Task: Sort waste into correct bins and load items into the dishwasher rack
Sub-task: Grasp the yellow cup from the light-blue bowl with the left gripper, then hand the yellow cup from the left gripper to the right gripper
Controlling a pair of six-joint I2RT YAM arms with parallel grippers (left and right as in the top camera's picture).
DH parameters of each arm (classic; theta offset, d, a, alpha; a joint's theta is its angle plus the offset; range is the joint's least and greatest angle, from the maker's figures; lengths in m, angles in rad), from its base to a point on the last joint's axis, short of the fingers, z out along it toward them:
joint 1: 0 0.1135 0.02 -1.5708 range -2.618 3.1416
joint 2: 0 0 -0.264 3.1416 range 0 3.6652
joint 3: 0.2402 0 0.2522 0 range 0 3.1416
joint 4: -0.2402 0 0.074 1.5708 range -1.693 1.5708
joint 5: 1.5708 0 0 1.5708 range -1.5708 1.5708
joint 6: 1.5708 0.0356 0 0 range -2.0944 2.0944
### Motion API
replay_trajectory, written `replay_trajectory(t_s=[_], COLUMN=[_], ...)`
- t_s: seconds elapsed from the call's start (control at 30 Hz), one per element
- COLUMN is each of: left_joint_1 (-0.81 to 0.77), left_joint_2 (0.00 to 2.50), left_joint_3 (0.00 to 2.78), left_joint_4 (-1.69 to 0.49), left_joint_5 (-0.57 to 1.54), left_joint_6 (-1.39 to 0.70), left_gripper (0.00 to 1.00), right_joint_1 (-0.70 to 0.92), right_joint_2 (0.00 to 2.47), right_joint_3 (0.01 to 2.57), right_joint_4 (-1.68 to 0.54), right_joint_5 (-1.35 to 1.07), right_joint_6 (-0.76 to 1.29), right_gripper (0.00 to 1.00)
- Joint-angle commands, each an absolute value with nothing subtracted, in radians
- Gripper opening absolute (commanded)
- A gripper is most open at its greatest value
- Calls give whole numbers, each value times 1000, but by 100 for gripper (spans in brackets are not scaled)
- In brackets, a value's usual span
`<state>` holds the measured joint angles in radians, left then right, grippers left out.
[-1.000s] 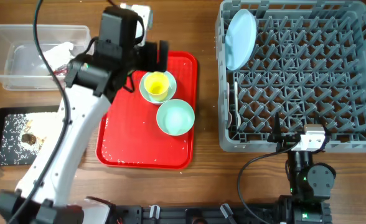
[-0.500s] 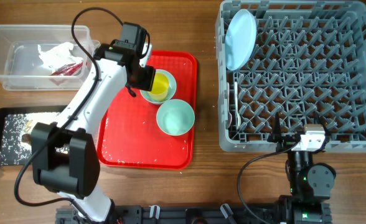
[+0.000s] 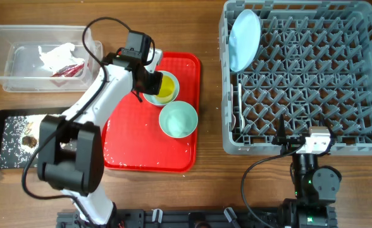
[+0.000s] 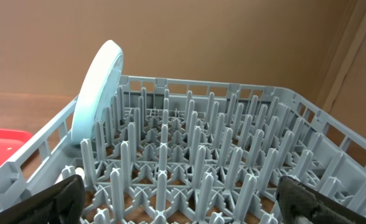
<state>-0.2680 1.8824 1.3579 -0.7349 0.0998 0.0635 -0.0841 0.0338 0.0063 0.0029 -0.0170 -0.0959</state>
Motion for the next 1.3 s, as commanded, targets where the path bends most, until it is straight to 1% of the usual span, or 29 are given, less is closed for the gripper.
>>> replay_trajectory(t_s=[0.0,0.17,0.27,0.5,0.57,0.6,0.63,0.67,0.7,0.77,0.83,0.87,0.9,0.93,1.0,1.07,1.17,1.23,1.27], left_joint_1=[-264,-264,-264,-262,-239,-215,-183,-150,-112,-23,72,105,138,144,142,142,141,141,136], left_joint_2=[1892,1818,1677,1325,1238,1205,1179,1165,1158,1163,1195,1217,1258,1296,1367,1426,1501,1555,1567], left_joint_3=[1348,1380,1406,1406,1406,1406,1406,1406,1406,1406,1406,1406,1406,1406,1406,1406,1406,1406,1406], left_joint_4=[-713,-714,-741,-908,-942,-954,-962,-963,-963,-963,-963,-963,-963,-962,-957,-954,-912,-867,-860], left_joint_5=[112,112,112,147,213,240,278,307,340,454,621,686,786,896,1045,1231,1407,1559,1577], left_joint_6=[41,37,37,36,33,14,15,15,15,21,76,100,134,180,222,295,311,311,311], left_gripper=[4,4,4,4,4,4,4,4,4,4,4,4,4,4,4,4,4,4,4], right_joint_1=[-89,-89,-89,-89,-89,-89,-89,-89,-89,-89,-89,-89,-89,-89,-89,-79,30,164,200], right_joint_2=[27,27,27,27,27,27,27,27,29,29,41,75,144,272,519,790,1032,1177,1223], right_joint_3=[5,5,5,5,5,5,6,5,5,5,8,38,96,189,374,588,786,875,885], right_joint_4=[6,6,6,7,18,60,73,52,36,57,339,382,377,377,378,382,391,400,444], right_joint_5=[0,-1,0,-1,-101,-259,-401,-462,-456,-456,-587,-628,-693,-789,-950,-1143,-1233,-1198,-1183], right_joint_6=[-105,-105,-105,-104,-78,102,432,688,934,1242,1119,1129,1069,987,869,787,693,626,629], right_gripper=[100,100,100,100,100,100,100,100,100,100,100,100,100,100,100,100,100,100,100])
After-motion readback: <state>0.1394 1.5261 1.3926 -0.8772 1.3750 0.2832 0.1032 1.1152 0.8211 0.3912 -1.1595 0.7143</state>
